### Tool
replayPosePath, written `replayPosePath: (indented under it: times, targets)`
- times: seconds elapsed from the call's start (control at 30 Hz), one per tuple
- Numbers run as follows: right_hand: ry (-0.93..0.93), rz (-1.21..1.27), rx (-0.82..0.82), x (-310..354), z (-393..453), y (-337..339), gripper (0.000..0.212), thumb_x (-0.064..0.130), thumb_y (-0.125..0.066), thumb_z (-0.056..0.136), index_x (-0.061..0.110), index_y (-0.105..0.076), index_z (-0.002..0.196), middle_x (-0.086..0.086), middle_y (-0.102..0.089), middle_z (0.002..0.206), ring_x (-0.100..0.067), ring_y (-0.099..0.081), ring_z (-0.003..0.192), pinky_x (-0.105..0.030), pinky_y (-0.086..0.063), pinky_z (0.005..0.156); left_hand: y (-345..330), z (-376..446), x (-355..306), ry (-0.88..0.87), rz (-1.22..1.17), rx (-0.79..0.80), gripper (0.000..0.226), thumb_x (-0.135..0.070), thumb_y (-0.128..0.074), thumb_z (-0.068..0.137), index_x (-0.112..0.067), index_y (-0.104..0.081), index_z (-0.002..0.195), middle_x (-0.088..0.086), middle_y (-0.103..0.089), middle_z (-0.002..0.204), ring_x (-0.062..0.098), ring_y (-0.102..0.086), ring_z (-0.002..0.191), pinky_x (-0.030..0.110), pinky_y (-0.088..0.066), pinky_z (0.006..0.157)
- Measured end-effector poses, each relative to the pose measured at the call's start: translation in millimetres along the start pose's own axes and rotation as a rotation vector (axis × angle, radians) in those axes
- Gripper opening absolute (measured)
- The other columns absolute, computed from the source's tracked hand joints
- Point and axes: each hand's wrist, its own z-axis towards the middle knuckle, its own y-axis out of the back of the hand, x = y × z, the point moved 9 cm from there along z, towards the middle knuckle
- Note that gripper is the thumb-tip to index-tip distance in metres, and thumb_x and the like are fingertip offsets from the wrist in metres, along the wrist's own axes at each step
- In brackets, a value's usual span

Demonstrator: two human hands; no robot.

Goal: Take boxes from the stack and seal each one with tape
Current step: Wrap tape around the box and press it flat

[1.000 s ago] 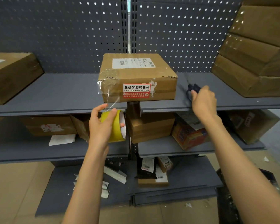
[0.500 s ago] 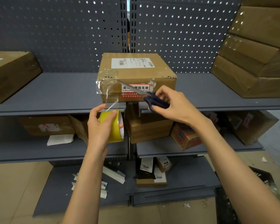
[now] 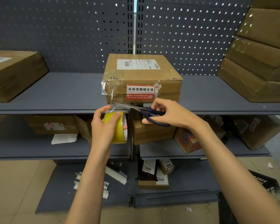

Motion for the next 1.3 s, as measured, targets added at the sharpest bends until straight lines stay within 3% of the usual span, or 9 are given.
replayPosePath:
  times: [0.2, 0.33, 0.43, 0.6, 0.8, 0.9, 1.1, 1.23, 1.3]
  targets:
    - [0.015, 0.026, 0.013, 3.7, 14.7, -4.4, 0.063, 0.073, -0.070, 0.054, 0.020, -0.059, 0.087, -0.002, -0.064, 0.077, -0.010, -0.052, 0.067, -0.025, -0.041, 0.063, 0.7, -1.6, -3.4, 0.007, 0.001, 0.009, 0.037, -0.020, -0.068, 0.087, -0.029, -0.053, 0.119, 0.007, -0.056, 0.123, 0.016, -0.069, 0.066, 0.027, -0.055, 0.060]
    - [0.034, 0.046, 0.027, 6.9, 16.4, -1.5, 0.053, 0.062, -0.075, 0.060, 0.018, -0.061, 0.085, 0.007, -0.060, 0.065, 0.000, -0.049, 0.057, -0.014, -0.037, 0.056, 0.2, -2.9, -4.9, 0.005, 0.008, 0.015, 0.035, -0.019, -0.068, 0.087, -0.030, -0.054, 0.118, 0.006, -0.057, 0.122, 0.010, -0.068, 0.059, 0.028, -0.056, 0.063]
    - [0.057, 0.075, 0.035, 8.2, 17.5, -0.4, 0.041, 0.049, -0.079, 0.067, 0.014, -0.063, 0.083, 0.008, -0.058, 0.060, 0.003, -0.046, 0.050, -0.008, -0.032, 0.049, 0.4, -3.0, -5.8, 0.000, 0.008, 0.015, 0.035, -0.018, -0.067, 0.088, -0.030, -0.054, 0.118, 0.005, -0.056, 0.122, 0.009, -0.068, 0.058, 0.025, -0.056, 0.060]
    - [0.075, 0.072, 0.027, 8.9, 18.6, 0.7, 0.039, 0.046, -0.080, 0.067, 0.014, -0.064, 0.081, -0.001, -0.060, 0.064, 0.002, -0.045, 0.051, -0.012, -0.031, 0.049, 0.0, -2.4, -7.2, -0.010, 0.018, 0.018, 0.036, -0.018, -0.067, 0.088, -0.030, -0.054, 0.119, 0.004, -0.054, 0.122, 0.007, -0.067, 0.061, 0.019, -0.054, 0.053]
    - [0.078, 0.058, 0.025, 9.1, 19.2, 0.9, 0.035, 0.040, -0.081, 0.070, 0.010, -0.065, 0.079, -0.002, -0.058, 0.062, 0.001, -0.043, 0.049, -0.011, -0.031, 0.049, 1.4, -1.1, -3.7, 0.012, 0.006, 0.012, 0.037, -0.019, -0.067, 0.088, -0.028, -0.054, 0.121, 0.006, -0.055, 0.124, 0.018, -0.069, 0.076, 0.023, -0.053, 0.056]
    - [0.070, 0.068, 0.035, 7.8, 18.8, -2.2, 0.035, 0.041, -0.081, 0.069, 0.012, -0.064, 0.078, 0.000, -0.057, 0.061, 0.002, -0.044, 0.049, -0.011, -0.031, 0.048, 2.6, -0.8, -2.6, 0.015, -0.003, 0.011, 0.035, -0.018, -0.067, 0.087, -0.027, -0.055, 0.119, 0.005, -0.056, 0.120, 0.014, -0.069, 0.065, 0.021, -0.054, 0.054]
    - [0.046, 0.031, 0.028, 1.9, 16.8, -9.2, 0.037, 0.045, -0.081, 0.069, 0.013, -0.065, 0.079, 0.001, -0.060, 0.060, 0.001, -0.047, 0.050, -0.017, -0.035, 0.051, 6.3, -1.2, 8.6, 0.024, 0.029, 0.017, 0.034, -0.022, -0.069, 0.086, -0.030, -0.056, 0.116, 0.005, -0.056, 0.123, 0.027, -0.067, 0.089, 0.032, -0.055, 0.070]
    - [0.064, 0.029, -0.007, 7.9, 12.8, -9.8, 0.040, 0.046, -0.081, 0.067, 0.012, -0.064, 0.079, 0.000, -0.062, 0.061, 0.000, -0.047, 0.050, -0.015, -0.035, 0.049, 9.0, -3.3, 6.5, 0.011, 0.006, 0.005, 0.034, -0.021, -0.069, 0.086, -0.030, -0.054, 0.116, 0.001, -0.056, 0.116, 0.021, -0.068, 0.076, 0.028, -0.054, 0.065]
    - [0.096, -0.028, -0.052, 16.1, 9.7, -7.3, 0.042, 0.049, -0.080, 0.066, 0.013, -0.064, 0.081, -0.002, -0.066, 0.068, -0.007, -0.054, 0.057, -0.023, -0.043, 0.054, 12.5, -2.7, 7.0, 0.018, 0.001, -0.013, 0.037, -0.020, -0.069, 0.086, -0.028, -0.053, 0.118, 0.000, -0.055, 0.114, 0.021, -0.068, 0.077, 0.025, -0.053, 0.059]
